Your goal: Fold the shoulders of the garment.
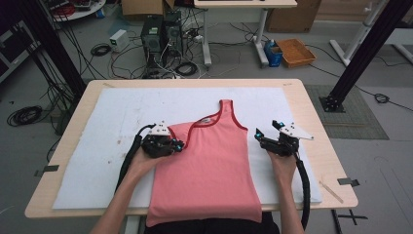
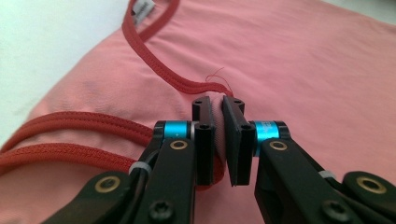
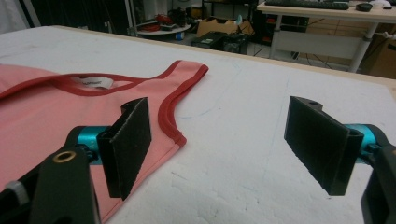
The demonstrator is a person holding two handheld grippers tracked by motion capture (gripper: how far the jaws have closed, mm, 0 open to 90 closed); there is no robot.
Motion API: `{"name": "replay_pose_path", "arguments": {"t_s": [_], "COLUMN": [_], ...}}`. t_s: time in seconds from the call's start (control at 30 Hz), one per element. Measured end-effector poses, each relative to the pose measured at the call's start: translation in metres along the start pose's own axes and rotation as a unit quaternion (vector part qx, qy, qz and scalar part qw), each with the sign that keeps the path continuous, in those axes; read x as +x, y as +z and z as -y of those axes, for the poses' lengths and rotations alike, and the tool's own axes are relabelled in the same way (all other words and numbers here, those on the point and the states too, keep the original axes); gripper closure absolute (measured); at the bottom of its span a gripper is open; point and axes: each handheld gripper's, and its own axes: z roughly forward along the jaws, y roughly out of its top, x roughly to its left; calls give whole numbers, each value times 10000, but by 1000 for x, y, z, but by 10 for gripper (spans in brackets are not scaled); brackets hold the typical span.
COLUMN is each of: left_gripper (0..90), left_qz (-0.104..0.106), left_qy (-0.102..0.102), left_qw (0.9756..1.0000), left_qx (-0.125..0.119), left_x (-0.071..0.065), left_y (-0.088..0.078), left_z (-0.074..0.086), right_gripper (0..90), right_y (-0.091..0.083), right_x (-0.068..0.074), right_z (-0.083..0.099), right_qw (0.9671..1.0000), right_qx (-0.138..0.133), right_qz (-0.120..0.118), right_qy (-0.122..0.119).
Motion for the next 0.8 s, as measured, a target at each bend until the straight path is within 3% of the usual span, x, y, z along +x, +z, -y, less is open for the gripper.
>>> {"name": "replay_pose_path", "arguments": {"t_s": [0.33, 0.8], "left_gripper": [820, 816], "left_qz": [348, 520], "left_qy": [-104, -211], "left_qw": [9993, 9975], "left_qx": [86, 420], "left_x": [-14, -15], "left_y": [1, 7], "left_z": [7, 10], "right_gripper": [218, 218], "right_y": [0, 0], "right_x": [-2, -2], "right_z": [0, 0], "right_qw": [9999, 9998], "right_qx": [-12, 12], "right_qz": [30, 46], "right_qy": [144, 195]}}
